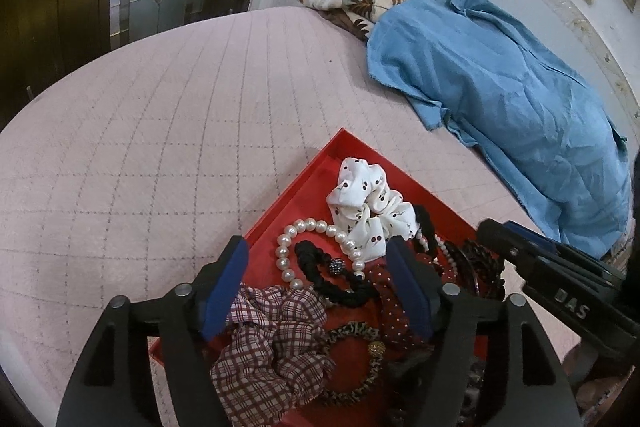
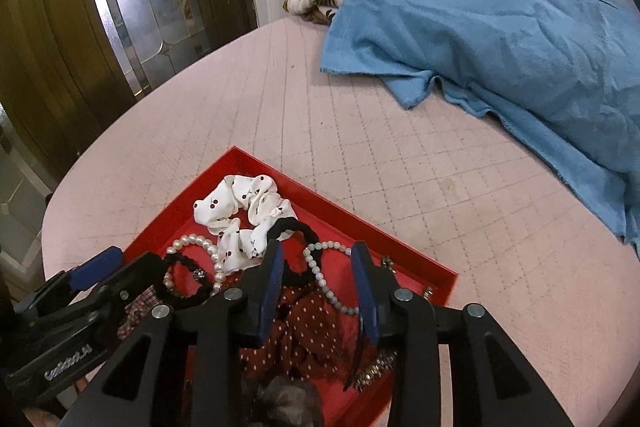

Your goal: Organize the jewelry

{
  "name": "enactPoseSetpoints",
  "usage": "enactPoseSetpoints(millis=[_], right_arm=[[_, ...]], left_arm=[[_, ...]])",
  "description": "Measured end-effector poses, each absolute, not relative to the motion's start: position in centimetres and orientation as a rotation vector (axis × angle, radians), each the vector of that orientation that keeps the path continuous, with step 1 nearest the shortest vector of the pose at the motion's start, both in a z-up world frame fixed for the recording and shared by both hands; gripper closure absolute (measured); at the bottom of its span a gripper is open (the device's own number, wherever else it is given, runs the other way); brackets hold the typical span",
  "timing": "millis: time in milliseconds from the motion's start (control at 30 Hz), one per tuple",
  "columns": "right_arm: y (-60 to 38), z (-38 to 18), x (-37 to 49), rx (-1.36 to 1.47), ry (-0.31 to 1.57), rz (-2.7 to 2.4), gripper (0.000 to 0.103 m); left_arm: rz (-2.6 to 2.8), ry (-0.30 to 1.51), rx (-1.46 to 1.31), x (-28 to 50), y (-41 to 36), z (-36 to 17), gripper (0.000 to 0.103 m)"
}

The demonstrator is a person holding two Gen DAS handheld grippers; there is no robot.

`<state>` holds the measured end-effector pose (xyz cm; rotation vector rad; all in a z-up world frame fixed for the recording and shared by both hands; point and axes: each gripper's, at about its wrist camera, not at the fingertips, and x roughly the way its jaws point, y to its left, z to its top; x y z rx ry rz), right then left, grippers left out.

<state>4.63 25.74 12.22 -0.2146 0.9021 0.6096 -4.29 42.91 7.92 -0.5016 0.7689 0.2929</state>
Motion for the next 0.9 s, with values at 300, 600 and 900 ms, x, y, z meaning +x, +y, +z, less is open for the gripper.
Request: enactPoseSetpoints(millis=[300,600,900], right_arm=[[22.0,13.9,1.0,-0.226,0.840,0.586,0.050],[16.5,13.9,-3.3,-0.194,0.847,0.563,0.045],[10.6,14.4,-7.6,-0.152,0.801,0.525,0.042]], left_arm=[[0.340,0.720,-0.406,-5.1,41.5,9.4,0.025],[0.449,0.558,-0.235,-7.6,38.4,12.0,0.010],[0.473,0.462,-0.215,-11.6,34.4,14.5,0.004]])
